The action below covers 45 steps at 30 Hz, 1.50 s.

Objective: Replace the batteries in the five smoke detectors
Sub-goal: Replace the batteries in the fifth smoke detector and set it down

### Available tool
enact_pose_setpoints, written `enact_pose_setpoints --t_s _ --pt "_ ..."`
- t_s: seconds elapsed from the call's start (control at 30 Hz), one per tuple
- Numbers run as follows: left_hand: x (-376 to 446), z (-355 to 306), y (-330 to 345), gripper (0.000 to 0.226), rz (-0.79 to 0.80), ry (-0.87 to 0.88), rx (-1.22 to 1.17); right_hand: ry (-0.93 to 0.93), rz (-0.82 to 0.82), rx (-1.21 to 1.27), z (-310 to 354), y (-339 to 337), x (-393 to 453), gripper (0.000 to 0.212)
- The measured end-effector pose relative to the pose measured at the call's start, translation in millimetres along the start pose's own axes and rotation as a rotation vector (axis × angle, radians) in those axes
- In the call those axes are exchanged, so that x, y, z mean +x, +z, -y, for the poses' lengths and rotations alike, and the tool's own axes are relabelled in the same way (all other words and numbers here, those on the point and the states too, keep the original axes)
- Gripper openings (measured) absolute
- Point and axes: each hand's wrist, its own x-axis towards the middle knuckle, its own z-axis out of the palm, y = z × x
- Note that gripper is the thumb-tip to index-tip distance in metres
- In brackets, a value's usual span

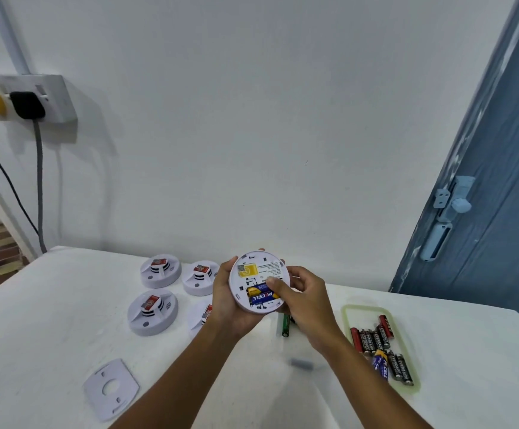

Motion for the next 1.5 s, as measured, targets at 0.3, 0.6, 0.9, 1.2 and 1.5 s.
enact_pose_setpoints --t_s 0.3,0.6,0.9,1.2,1.5 --pt "-0.3 -2.5 -4.3 0.045 0.015 -0.014 0.037 0.003 0.007 -0.017 3.8 0.8 -1.7 0.032" --pt "0.4 -2.7 -4.8 0.046 0.012 -0.039 0.038 0.01 0.03 -0.086 5.2 -2.6 -0.4 0.032" --pt "-1.4 -2.2 -4.3 0.044 -0.005 -0.044 0.055 0.045 0.048 -0.105 3.5 -3.8 -0.3 0.033" --pt "0.7 -1.7 -8.2 0.045 -0.011 -0.052 0.039 0.059 0.081 -0.099 2.2 -5.8 -0.2 0.031" --pt "0.8 -3.9 -10.5 0.046 0.006 -0.034 0.038 0.061 0.173 -0.025 4.4 -7.5 -4.6 0.031"
